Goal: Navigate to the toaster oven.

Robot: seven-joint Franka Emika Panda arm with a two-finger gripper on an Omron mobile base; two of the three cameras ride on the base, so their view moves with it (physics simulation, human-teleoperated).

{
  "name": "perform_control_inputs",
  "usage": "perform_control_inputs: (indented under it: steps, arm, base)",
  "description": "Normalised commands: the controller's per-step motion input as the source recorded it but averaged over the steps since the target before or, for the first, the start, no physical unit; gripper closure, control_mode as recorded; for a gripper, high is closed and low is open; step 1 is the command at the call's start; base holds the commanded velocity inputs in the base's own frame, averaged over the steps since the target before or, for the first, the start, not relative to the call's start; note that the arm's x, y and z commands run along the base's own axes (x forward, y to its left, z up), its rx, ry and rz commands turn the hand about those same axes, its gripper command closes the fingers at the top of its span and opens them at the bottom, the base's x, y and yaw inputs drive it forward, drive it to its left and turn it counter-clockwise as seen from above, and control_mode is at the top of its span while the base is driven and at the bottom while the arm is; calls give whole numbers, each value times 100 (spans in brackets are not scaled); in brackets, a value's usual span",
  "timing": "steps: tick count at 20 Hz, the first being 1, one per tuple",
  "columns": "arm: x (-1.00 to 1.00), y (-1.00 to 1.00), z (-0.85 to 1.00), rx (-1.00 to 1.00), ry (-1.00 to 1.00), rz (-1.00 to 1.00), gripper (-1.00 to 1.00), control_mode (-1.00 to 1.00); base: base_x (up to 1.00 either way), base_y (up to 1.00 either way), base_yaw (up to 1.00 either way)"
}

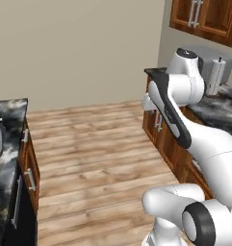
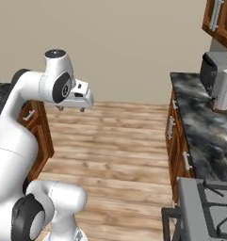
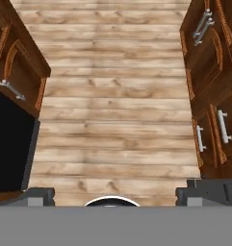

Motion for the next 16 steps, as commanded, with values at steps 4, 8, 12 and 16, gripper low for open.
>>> perform_control_inputs:
  steps: [4,8,12,16]
  arm:
    - [0,0,0,0,0,0,-100,100]
    - [0,0,0,0,0,0,-100,100]
    - [0,0,0,0,0,0,-100,100]
    - [0,0,0,0,0,0,-100,100]
  base:
    - [100,-20,0]
    - [100,-31,-3]
    - [100,-32,-12]
    - [100,-24,-23]
